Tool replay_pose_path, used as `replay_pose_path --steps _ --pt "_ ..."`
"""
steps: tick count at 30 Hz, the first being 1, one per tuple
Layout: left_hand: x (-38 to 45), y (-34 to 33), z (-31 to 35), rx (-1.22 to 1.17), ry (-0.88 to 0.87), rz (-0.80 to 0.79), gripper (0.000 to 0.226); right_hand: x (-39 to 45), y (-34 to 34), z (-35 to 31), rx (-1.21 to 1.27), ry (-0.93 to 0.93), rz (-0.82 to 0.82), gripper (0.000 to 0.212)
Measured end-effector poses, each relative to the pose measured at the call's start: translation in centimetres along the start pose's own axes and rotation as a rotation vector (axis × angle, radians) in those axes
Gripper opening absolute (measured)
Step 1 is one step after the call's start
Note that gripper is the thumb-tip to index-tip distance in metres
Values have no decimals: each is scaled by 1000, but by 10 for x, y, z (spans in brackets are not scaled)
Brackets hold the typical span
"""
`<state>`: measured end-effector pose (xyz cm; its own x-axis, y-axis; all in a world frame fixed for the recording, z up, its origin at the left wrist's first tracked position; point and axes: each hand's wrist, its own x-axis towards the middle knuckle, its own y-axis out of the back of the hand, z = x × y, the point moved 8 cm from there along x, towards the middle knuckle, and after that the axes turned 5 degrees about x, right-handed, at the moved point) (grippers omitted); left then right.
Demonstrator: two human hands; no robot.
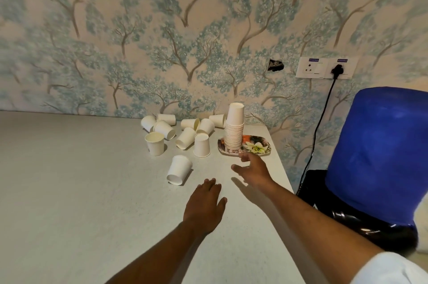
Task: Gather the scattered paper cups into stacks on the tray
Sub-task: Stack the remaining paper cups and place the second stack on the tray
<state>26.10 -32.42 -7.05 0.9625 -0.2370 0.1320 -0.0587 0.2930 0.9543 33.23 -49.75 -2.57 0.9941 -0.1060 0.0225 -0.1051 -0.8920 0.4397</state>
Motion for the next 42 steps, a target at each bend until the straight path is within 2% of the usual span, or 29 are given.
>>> replay_pose_path --steps 6,9,14,18,23,25,27,29,31,34,37,40,42 --pt "-73 53 -36 -160 70 313 22 -55 -64 -5 157 -85 -117 30" --pt "-89 79 -66 -196 138 381 20 -61 -89 -30 45 -17 -93 35" --pt "-88 101 -112 -247 142 357 21 -52 -132 -70 -22 49 -100 57" --pt "-85 106 -148 -308 109 327 18 -41 -153 -93 -66 90 22 53" --pt "-76 115 -195 -378 93 337 24 -41 -163 -95 -25 11 75 35" --pt "-68 114 -211 -434 118 309 38 -47 -167 -99 -46 38 29 29" --pt "-57 109 -218 -522 137 227 60 -57 -174 -103 6 76 -8 25" --pt "-44 103 -215 -603 108 127 82 -68 -179 -109 62 113 1 25" --pt "-34 101 -204 -652 44 51 93 -78 -184 -114 101 149 -2 26" --pt "-24 102 -184 -662 -75 2 87 -84 -188 -120 158 163 -9 24" --pt "-22 104 -180 -671 -141 54 75 -81 -181 -124 220 131 62 18" --pt "-22 101 -191 -687 -106 75 78 -66 -168 -121 176 102 157 19" --pt "-25 100 -202 -714 -60 89 76 -51 -163 -117 46 87 211 20"
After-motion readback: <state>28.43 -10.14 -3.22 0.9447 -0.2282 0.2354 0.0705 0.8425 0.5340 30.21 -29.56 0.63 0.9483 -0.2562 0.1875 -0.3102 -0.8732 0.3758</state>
